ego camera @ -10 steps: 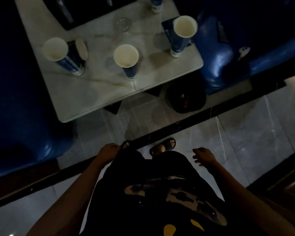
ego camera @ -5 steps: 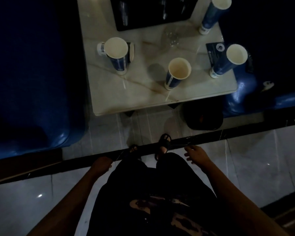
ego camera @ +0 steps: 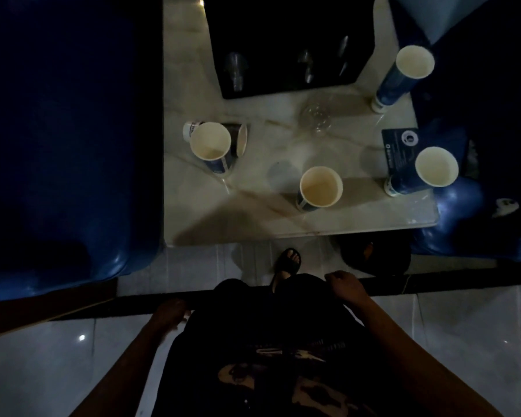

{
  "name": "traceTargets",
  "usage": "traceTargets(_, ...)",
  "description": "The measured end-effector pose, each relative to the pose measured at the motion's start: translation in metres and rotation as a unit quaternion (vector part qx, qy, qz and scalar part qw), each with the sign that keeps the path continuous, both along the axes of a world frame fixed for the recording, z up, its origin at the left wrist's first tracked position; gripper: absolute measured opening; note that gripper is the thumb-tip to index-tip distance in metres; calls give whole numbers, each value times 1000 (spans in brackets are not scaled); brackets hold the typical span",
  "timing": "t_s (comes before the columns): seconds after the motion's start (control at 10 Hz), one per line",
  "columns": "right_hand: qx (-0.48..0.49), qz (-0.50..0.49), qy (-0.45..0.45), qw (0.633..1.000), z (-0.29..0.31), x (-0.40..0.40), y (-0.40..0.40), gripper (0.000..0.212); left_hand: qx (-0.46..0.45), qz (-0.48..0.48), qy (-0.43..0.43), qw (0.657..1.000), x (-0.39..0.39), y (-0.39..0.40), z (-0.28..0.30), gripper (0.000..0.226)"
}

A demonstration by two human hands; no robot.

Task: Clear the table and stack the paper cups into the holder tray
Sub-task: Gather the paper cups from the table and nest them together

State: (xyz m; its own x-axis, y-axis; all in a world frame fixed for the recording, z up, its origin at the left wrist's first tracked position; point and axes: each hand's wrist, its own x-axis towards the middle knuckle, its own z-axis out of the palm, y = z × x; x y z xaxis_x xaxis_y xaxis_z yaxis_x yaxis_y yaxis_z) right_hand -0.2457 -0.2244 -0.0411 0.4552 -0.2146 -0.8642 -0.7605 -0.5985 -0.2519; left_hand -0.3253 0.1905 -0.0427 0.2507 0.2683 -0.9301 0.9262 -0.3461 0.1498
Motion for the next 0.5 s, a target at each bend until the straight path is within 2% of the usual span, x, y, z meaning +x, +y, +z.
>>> traceTargets(0.1,23,-9,-5,1000,-1,23,-8,33,42,0,-44,998,36,-8,15,14)
traceTargets(0.2,53,-68,-20,996,4,52,-13,33,83,-53,-104,990,97,-1,50,20)
traceTargets(0.3,76,-138,-15,987,10,65,-13,28,121,-85,-154,977,130,16,61,17)
traceTargets(0.4,85,-229,-13,970,13,79,-10,29,182,-196,-218,939,218,42,95,29)
traceTargets(0.5,94,-295,-18,951,17,84,-4,38,195,-237,-277,910,272,48,114,22)
